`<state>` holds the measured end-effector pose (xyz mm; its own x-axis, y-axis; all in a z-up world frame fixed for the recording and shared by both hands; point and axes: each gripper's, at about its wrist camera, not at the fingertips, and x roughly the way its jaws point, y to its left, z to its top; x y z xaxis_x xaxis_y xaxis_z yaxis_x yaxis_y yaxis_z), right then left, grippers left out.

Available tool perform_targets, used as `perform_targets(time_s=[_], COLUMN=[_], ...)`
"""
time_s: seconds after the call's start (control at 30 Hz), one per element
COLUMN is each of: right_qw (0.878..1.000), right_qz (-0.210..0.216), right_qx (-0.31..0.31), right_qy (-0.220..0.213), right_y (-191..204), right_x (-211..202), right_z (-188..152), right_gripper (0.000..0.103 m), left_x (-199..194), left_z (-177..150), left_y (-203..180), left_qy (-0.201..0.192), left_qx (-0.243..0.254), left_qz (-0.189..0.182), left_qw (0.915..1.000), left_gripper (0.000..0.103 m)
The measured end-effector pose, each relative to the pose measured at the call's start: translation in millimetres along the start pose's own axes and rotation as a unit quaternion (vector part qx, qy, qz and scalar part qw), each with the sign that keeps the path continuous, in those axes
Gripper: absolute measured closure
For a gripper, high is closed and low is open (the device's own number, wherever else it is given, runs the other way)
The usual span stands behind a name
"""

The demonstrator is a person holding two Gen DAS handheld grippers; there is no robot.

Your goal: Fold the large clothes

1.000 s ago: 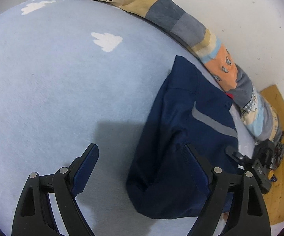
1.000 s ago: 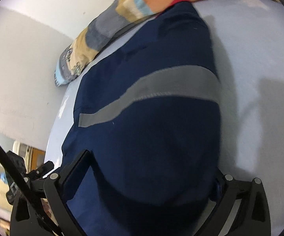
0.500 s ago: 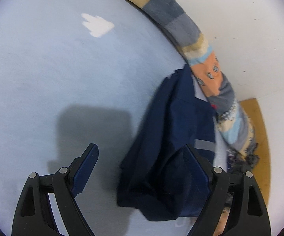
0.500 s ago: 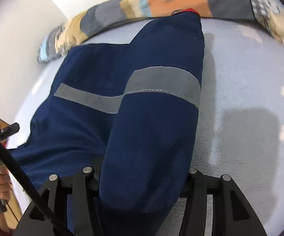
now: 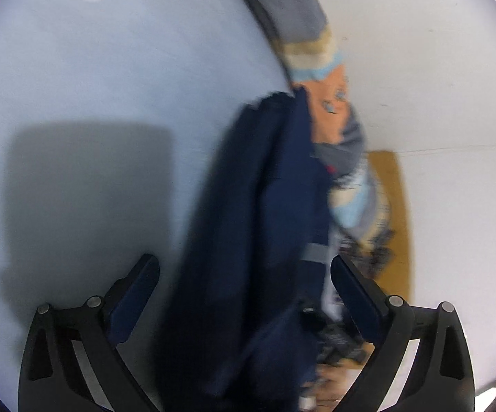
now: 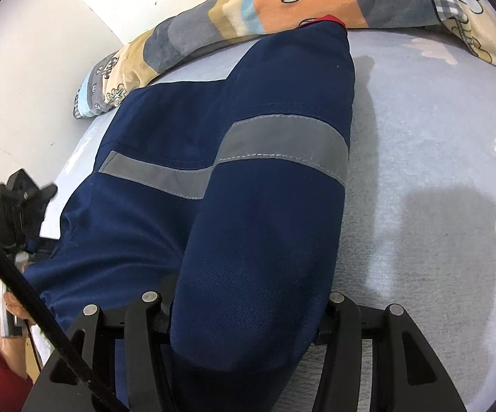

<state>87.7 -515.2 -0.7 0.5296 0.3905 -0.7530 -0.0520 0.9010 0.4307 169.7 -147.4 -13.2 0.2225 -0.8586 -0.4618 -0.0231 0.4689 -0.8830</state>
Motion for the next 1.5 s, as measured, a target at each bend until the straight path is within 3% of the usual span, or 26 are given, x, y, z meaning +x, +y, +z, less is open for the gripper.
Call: perform_targets(time_s=[0.03, 0.17, 0.2, 0.23, 0.3, 0.43, 0.57, 0.67, 1.13, 1.3, 1.5], right_qw=[1.000, 1.000, 1.000, 1.000, 1.000, 1.000, 1.000, 1.000, 0.998, 0.996, 0.994], right_qz=[0.001, 0.005, 0.005, 0.005, 0.006, -0.005, -0.018, -0.024, -0.049, -0.057, -0.065], right_qx=[0.000, 0.002, 0.001, 0.000, 0.003, -0.002, -0.002, -0.006, -0.043, -0.061, -0.080], right_qy=[0.001, 0.001, 0.000, 0.000, 0.001, 0.000, -0.004, -0.004, -0.021, -0.028, -0.039], right_y=[0, -1, -1, -1, -1, 6, 13, 19, 38, 44, 50], right_x=[0, 0, -1, -1, -2, -6, -12, -20, -75, -102, -139], right_z=[0, 0, -1, -1, -1, -2, -3, -4, -9, -31, -67], right_gripper=[0.049, 0.049, 0.049, 0.049, 0.049, 0.047, 0.048, 0.050, 0.051, 0.051, 0.051], left_x=[13, 50, 58, 61, 68, 61, 63, 61, 35, 21, 9], left_z=[1, 0, 0, -2, -7, -14, -31, -38, -79, -113, -170], left_y=[-3, -25, -32, -35, -45, -56, -78, -87, -108, -114, -131], left_qy=[0.014, 0.062, 0.062, 0.060, 0.054, 0.041, 0.017, 0.011, 0.001, -0.007, -0.021], left_qx=[0.003, 0.038, 0.048, 0.054, 0.094, 0.122, 0.172, 0.181, 0.200, 0.197, 0.223], left_qz=[-0.015, 0.014, 0.045, 0.068, 0.154, 0.179, 0.233, 0.251, 0.241, 0.230, 0.231], left_qw=[0.9998, 0.9972, 0.9959, 0.9944, 0.9821, 0.9754, 0.9570, 0.9510, 0.9497, 0.9530, 0.9468], left_gripper=[0.004, 0.004, 0.011, 0.032, 0.061, 0.076, 0.078, 0.079, 0.080, 0.080, 0.080])
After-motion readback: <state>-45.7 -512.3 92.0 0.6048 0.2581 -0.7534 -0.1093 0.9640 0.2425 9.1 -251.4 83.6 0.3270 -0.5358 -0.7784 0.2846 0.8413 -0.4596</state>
